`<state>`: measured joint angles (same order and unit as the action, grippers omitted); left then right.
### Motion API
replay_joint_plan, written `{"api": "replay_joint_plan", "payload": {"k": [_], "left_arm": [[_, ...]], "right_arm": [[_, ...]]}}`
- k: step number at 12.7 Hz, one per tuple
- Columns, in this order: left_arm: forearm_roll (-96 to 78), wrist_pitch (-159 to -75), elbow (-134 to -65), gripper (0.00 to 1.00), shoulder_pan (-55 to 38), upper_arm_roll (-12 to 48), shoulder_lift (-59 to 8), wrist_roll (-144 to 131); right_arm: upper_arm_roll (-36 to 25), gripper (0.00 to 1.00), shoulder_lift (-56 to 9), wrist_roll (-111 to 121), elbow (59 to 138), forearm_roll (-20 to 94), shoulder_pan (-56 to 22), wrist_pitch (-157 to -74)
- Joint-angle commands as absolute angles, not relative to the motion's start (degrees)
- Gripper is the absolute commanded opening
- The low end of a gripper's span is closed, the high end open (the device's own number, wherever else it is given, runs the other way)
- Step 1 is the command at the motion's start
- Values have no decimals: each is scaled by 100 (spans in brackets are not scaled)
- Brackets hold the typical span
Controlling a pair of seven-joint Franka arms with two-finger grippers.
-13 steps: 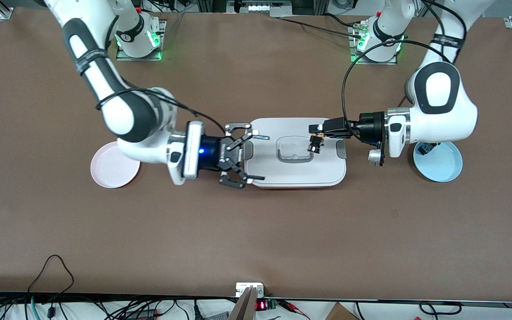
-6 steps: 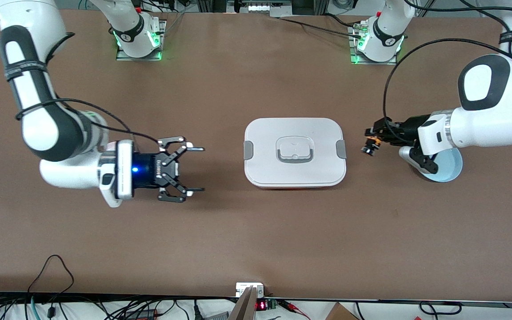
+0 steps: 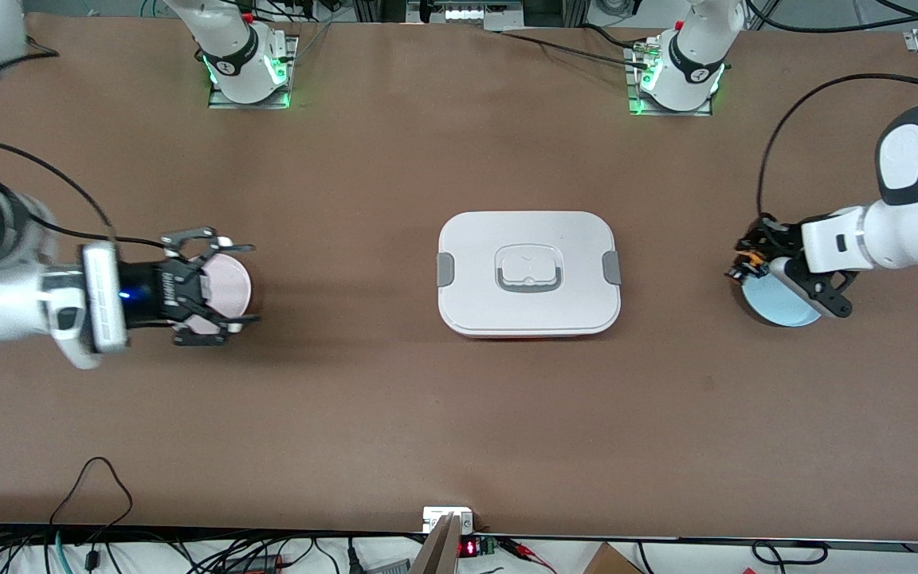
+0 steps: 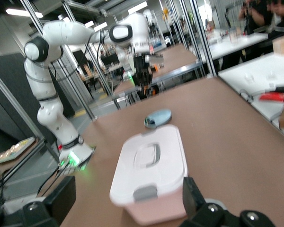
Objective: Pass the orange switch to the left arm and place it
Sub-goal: 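Open the right gripper and withdraw while the left gripper carries the switch, then lower the switch onto the blue plate and open the left gripper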
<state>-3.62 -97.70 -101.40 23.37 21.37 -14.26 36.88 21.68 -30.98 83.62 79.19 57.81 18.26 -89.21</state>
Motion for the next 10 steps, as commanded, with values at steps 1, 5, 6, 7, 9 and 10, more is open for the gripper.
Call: {"api": "replay_joint_plan", "payload": {"k": [1, 5, 6, 7, 9, 10], "left_arm": [[840, -9860, -10002, 14, 2425, 2215, -1599, 4618], [1633, -10851, -10072, 13, 2925, 2206, -2204, 6700], [1765, -11211, -10133, 12, 3057, 2206, -2354, 7272], [1836, -11519, -10282, 12, 3172, 2197, -2408, 7721], [1951, -12056, -10537, 12, 3479, 2206, -2566, 8242], [1951, -12346, -10686, 12, 3646, 2206, -2619, 8488]], "right_arm": [[2259, 100, -2541, 7719, 8033, 4855, 2327, -8553], [2206, 100, -1699, 6903, 8138, 3669, 2584, -8358], [2206, 100, -1435, 6560, 8200, 3369, 2575, -8358], [2206, 100, -1198, 6313, 8278, 3036, 2566, -8367], [2197, 100, -854, 5743, 8393, 2735, 2566, -8420], [2206, 100, -731, 5443, 8402, 2429, 2540, -8429]]}}
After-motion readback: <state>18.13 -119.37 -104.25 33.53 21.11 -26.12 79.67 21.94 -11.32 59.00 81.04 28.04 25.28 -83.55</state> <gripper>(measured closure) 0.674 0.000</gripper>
